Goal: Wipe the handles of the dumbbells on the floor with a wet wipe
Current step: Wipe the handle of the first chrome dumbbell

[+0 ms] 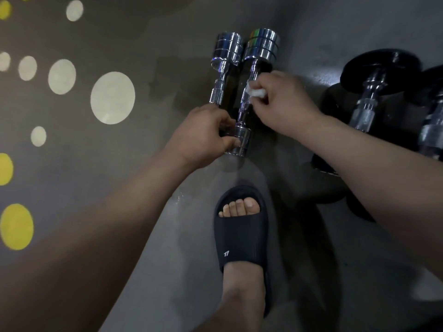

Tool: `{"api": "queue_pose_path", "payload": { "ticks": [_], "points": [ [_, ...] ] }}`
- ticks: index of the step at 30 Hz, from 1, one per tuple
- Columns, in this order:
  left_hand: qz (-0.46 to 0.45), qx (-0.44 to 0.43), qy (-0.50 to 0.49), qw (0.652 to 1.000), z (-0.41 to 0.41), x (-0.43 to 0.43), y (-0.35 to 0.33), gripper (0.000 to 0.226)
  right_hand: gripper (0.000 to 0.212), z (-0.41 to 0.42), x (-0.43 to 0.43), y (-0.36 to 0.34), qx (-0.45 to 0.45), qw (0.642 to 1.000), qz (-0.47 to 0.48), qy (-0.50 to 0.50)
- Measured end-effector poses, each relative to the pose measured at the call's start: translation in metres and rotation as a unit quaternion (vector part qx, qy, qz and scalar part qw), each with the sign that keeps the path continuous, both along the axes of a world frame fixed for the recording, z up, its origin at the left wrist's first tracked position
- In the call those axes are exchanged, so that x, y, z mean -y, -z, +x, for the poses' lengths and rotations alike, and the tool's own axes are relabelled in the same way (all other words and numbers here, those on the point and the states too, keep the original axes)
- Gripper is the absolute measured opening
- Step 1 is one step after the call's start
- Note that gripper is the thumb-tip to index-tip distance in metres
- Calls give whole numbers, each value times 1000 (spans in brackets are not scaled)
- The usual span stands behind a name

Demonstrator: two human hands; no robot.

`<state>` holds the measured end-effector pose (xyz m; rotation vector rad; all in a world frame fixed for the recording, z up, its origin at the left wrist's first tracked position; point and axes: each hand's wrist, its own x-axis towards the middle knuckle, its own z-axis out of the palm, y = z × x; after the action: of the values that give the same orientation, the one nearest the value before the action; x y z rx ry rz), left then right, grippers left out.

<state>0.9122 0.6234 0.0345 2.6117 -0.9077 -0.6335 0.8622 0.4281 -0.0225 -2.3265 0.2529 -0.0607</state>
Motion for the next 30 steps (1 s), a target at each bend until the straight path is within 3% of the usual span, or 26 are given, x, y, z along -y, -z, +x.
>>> {"api": "queue_pose_path", "payload": {
  "ticks": [9, 15, 20, 22, 26, 30],
  "points": [
    [-4, -2, 1, 1000, 1, 0, 0, 42, 24, 17, 5, -5, 11, 999, -37, 12],
    [-3, -1, 3, 1000, 0, 2, -2, 42, 19, -6, 0, -14, 25, 981, -63, -179],
    [-7, -3, -4, 1000, 0, 0, -1, 41, 23, 16, 4, -12, 18, 996, -71, -44],
    [-8, 0, -1, 1000, -1, -1, -1, 41, 23, 8, -2, -10, 25, 996, -68, -57],
    [-4, -2, -4, 1000, -1, 0, 0, 42, 20, -3, 4, -21, 23, 982, -65, -174],
    [-14, -6, -15, 1000, -2, -1, -1, 40, 25, 5, 4, -23, 18, 985, -88, -145]
  ]
}}
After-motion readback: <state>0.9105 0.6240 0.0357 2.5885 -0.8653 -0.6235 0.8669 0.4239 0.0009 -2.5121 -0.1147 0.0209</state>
